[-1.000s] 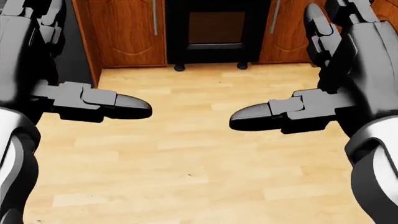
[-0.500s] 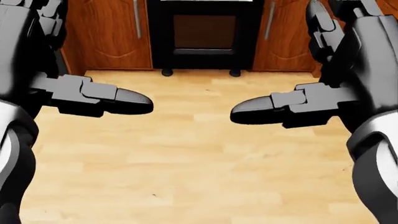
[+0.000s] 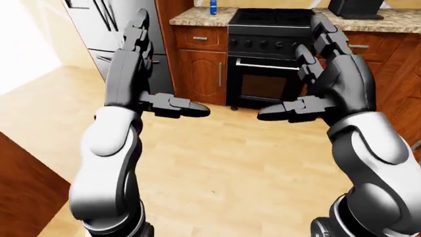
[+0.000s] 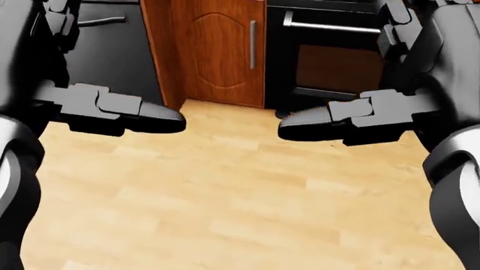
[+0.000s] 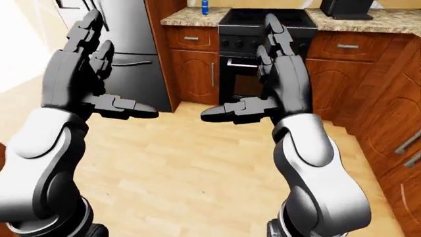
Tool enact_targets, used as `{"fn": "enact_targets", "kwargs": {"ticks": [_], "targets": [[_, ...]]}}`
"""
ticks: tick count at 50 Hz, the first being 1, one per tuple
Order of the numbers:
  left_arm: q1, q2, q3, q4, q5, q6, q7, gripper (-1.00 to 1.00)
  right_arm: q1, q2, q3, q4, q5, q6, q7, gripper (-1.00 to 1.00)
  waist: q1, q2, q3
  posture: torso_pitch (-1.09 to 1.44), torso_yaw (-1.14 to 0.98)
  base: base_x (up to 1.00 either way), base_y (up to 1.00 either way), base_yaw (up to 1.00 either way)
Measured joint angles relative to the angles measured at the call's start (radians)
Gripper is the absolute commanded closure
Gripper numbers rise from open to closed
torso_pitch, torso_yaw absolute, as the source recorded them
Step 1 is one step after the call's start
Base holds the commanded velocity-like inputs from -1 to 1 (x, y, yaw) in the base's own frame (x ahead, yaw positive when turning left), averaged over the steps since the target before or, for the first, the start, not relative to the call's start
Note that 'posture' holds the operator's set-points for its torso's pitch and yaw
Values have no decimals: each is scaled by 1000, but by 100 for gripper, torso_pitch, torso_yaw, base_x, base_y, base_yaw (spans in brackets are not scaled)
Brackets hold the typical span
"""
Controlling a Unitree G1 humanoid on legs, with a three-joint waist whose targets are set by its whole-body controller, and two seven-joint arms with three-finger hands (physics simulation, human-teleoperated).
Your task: Move the drinks to the dining counter.
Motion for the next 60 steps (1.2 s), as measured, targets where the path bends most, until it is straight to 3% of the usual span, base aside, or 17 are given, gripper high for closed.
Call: {"fn": "enact_targets", "kwargs": {"ticks": [3,6,9,13,16,19,21,28,31,35,39,41,44,49,56,57,60], "targets": [[13,-13,-14,1,-9,-13,-7,-100,17,-2,-5,6,-10,-8,-6,-100,-40,-23,-2,0,0,86,56,0],[23,-11,-16,30,-15,13,-12,-100,20,1,-2,18,-10,13,-7,-100,-46,-52,-35,0,0,87,56,0],[16,-11,-4,23,-6,13,-5,-100,11,-1,-3,1,-2,-1,-1,-100,-52,-55,-47,0,0,86,55,0],[3,-16,-16,7,4,4,2,-100,17,-5,-11,-11,3,-24,0,-100,-63,-26,-58,0,0,86,56,0],[-8,-18,-22,5,4,6,-2,-100,17,-7,-10,-1,2,-28,-2,-100,-42,41,-69,0,0,86,56,0],[27,-14,-8,29,7,13,-2,-100,43,8,17,19,9,-14,3,-100,-10,60,1,0,0,86,56,0],[26,-14,1,44,13,31,-1,-100,38,4,25,30,15,4,7,-100,-3,68,-11,0,0,86,55,0],[-3,-7,2,0,9,1,-5,-100,2,-2,6,-19,3,-29,-2,-100,-25,41,-40,0,0,87,54,0],[10,-13,-7,12,6,4,-7,-100,21,2,7,1,-1,-24,-3,-100,-52,-10,10,0,0,81,49,0],[-1,-6,-4,28,-2,53,-14,-100,11,-2,10,16,-2,11,-2,-100,-54,-50,-30,0,0,63,38,0],[-26,-4,4,-11,5,30,-5,-100,-11,-7,4,-19,-1,-18,1,-100,-66,-3,-50,0,0,44,22,0],[-29,-1,6,-7,5,22,-2,-100,-15,-2,4,-13,1,-25,2,-100,-43,70,-31,0,0,19,3,0],[-12,1,15,22,8,49,1,-100,8,13,9,7,20,2,5,-100,-22,94,-1,0,0,0,-1,0],[-29,1,2,12,2,63,-2,-100,-4,9,-34,17,43,19,-22,-100,-76,69,-21,0,0,0,-50,-20],[-26,2,11,7,11,40,6,-100,-6,-1,-32,-4,97,-8,-47,-100,-82,-57,-9,0,0,0,-5,-86],[-21,-11,-7,19,4,39,2,-100,10,-12,-43,-2,95,-10,-54,-100,-81,-38,8,0,0,0,0,0],[-16,-9,-28,29,-19,56,-17,-100,11,-13,-50,23,88,6,-78,-100,-72,-41,21,0,0,0,0,0]]}}
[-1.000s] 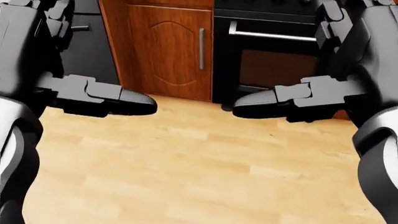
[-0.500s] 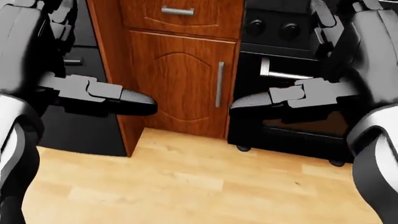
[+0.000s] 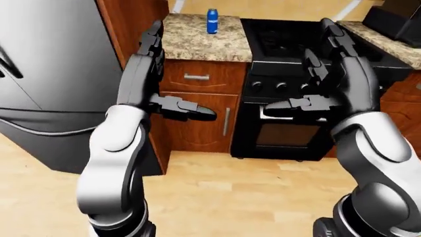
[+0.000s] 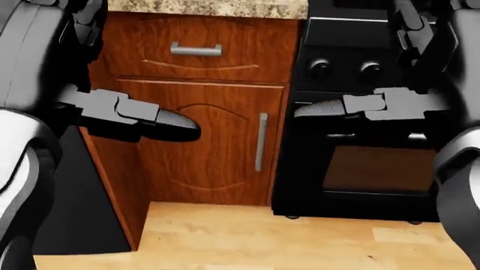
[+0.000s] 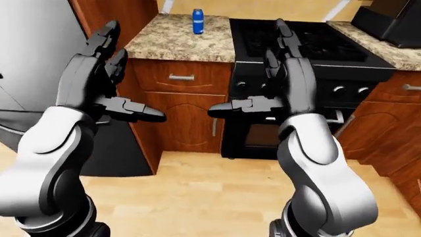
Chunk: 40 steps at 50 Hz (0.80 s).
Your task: Move the drinks to the dining counter.
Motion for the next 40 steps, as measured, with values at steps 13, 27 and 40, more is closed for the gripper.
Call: {"fn": "enact_targets", "kwargs": {"ticks": [13,27,40], "targets": [[-5,7,37,-29,24,-17,24,-100,-4,-4,39,-23,35,-17,11,-100,5,118,-55,0,0,59,0,0],[6,-1,13,12,11,16,14,-100,12,-5,15,16,44,15,-15,-100,-35,-5,-30,0,0,21,-3,-52],[-11,7,35,-5,21,4,18,-100,-2,-13,45,-7,54,-2,-13,-100,24,69,-28,0,0,0,-5,-15]]}}
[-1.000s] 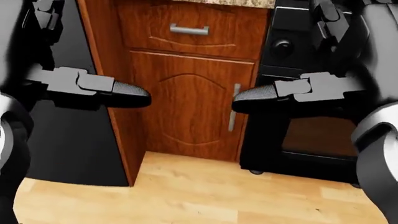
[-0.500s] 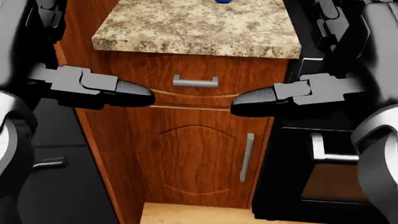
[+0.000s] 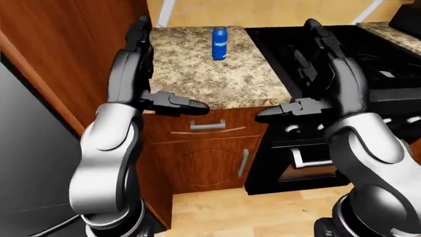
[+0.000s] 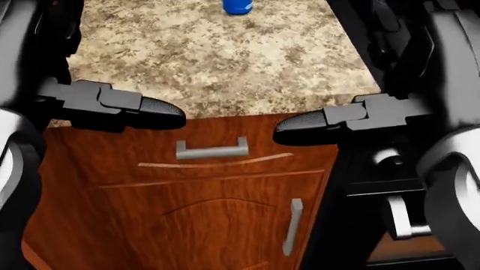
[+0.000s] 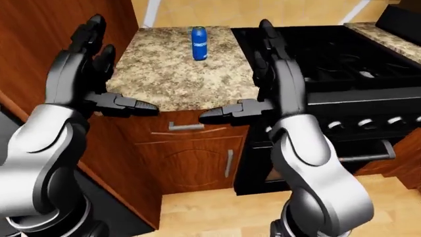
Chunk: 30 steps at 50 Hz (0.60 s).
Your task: Move the drinks to the dining counter.
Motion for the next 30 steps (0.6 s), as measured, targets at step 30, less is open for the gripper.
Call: {"fn": "enact_targets", "kwargs": {"ticks": [30], "targets": [[-25,3,-4,-22,-17,11,-9,-100,-7,11,-2,-18,-72,-5,32,-100,24,-43,-10,0,0,40,-1,26]]}}
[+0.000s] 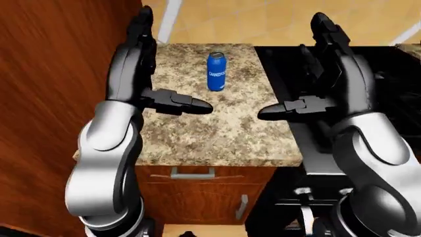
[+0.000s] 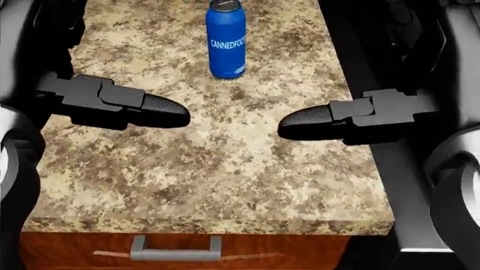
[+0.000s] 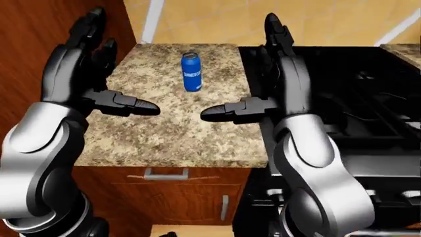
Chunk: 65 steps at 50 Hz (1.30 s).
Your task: Move the drinks to the dining counter.
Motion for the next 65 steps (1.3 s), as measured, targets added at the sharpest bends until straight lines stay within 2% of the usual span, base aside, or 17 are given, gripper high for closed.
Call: {"fn": "enact_targets", "kwargs": {"ticks": [2,3,5,7,10,12,14,17,20,24,32,42,44,49,55,60,65], "targets": [[-6,2,7,-10,7,-8,7,-100,-8,1,-1,-7,5,-3,5,-100,5,26,1,0,0,0,0,100],[-7,3,8,-11,9,-9,9,-100,-13,1,-2,-7,7,-3,6,-100,9,53,5,0,0,0,0,88],[9,9,17,-5,12,-6,13,-100,-9,15,13,0,13,2,8,-100,18,51,29,0,0,0,0,28],[15,10,31,5,20,6,20,-100,-8,13,30,14,25,15,16,-100,14,44,28,0,0,0,0,0],[0,7,15,10,15,6,20,-100,-11,4,8,7,22,17,14,-100,-10,28,27,0,0,0,0,0],[-8,6,7,-1,9,2,18,-100,-22,0,-4,-6,15,5,9,-100,-7,13,15,0,0,0,0,0],[-15,3,2,0,6,-5,16,-100,-36,29,-6,4,4,-1,-1,-100,-10,-28,-6,0,0,0,0,0],[0,-6,-22,1,-10,3,5,-100,-31,34,4,-1,2,9,-10,-100,-15,-13,-8,0,0,0,0,0],[-1,2,-6,-3,-13,7,3,-100,-37,19,18,-1,8,15,-11,-100,-23,1,-9,0,0,0,0,0],[-1,11,15,-8,-2,8,13,-100,-43,13,35,25,-4,6,-14,-100,-28,2,-8,0,0,0,0,0],[3,13,12,-11,-8,12,15,-100,-87,37,95,108,-65,-1,-14,-100,-37,3,-7,0,0,0,0,0],[-12,21,13,-24,-18,29,12,-100,-250,77,127,263,-177,22,-9,-100,-33,16,-6,0,0,0,0,0],[-14,21,14,-25,-17,29,14,-100,-285,98,120,312,-189,20,-9,-100,-32,18,-6,0,0,0,0,0],[-3,20,14,-17,-20,19,14,-100,-362,111,120,470,-208,-25,-19,-100,-31,20,-6,0,0,0,0,0],[2,21,15,-8,-24,12,14,-100,-418,92,139,665,-242,-121,-17,-100,-30,19,-9,0,0,0,0,0],[-7,21,15,-11,-22,17,16,-100,-427,71,143,788,-276,-190,36,-100,-29,18,-10,0,0,0,0,0],[-27,25,13,-10,-22,28,16,-100,-404,59,138,940,-308,-354,129,-100,-31,19,-12,0,0,0,0,0]]}}
